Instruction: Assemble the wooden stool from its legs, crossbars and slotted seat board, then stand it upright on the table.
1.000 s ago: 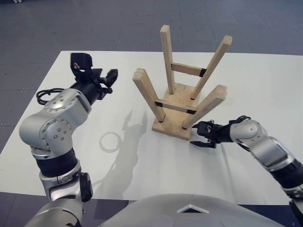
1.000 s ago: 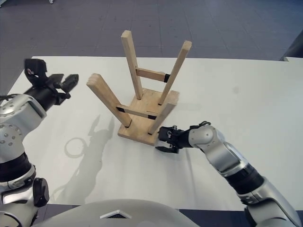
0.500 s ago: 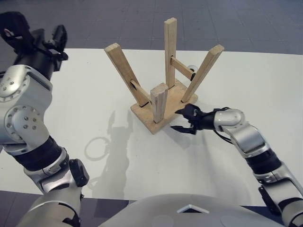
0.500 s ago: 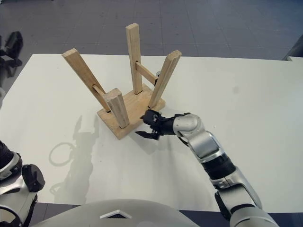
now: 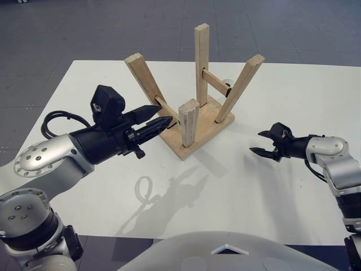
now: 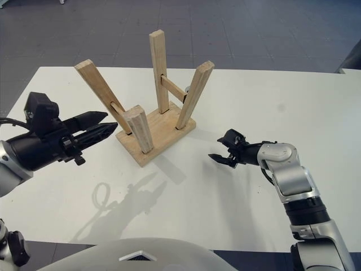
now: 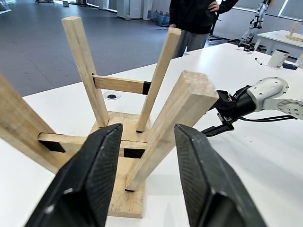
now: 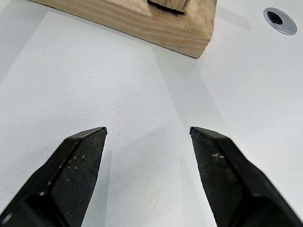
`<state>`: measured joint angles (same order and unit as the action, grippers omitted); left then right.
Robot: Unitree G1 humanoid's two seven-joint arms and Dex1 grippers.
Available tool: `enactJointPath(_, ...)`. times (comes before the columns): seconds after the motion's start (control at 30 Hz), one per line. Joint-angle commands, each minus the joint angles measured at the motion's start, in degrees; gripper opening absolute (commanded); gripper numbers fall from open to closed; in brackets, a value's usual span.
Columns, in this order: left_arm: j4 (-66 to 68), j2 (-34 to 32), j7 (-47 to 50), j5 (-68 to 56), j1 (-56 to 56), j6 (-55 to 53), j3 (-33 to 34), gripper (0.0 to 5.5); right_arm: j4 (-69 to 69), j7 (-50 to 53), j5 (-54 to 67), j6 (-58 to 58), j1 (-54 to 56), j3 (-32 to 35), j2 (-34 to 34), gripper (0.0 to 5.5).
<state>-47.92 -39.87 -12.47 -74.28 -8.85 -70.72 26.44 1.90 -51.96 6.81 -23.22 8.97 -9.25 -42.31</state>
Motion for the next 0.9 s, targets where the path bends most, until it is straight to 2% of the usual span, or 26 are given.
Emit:
enactJointPath(0.03,1.1,-4.0,1.1,-1.1,-1.8,2.1,-2.3,1.61,-1.8,0.5,-0.5,1.2,1.2,0.0,1.1,3.27)
enactJointPath(0.17,1.9,-6.3,1.3,-4.3,-3.6,4.2,-5.8,1.61,-2.6,0.7,-0.8,1.8,1.1,0.0,1.8,3.27)
enactJointPath(0.37,2.1,-9.9,1.7,-4.8,-4.7,6.8,-9.3,2.53,-2.8,1.3,-1.1,2.0,1.5,-0.2,2.8,3.27)
enactJointPath(0.5,1.8,-9.5,4.2,-4.3,-4.6,9.0,-11.3,3.17,-2.9,1.3,-1.2,2.2,1.4,-0.3,3.0,3.27)
enactJointPath(0.9,0.4,-4.0,11.2,5.7,-5.5,13.0,-24.1,3.17,-3.6,0.3,-1.5,2.1,3.0,-0.6,3.2,3.27)
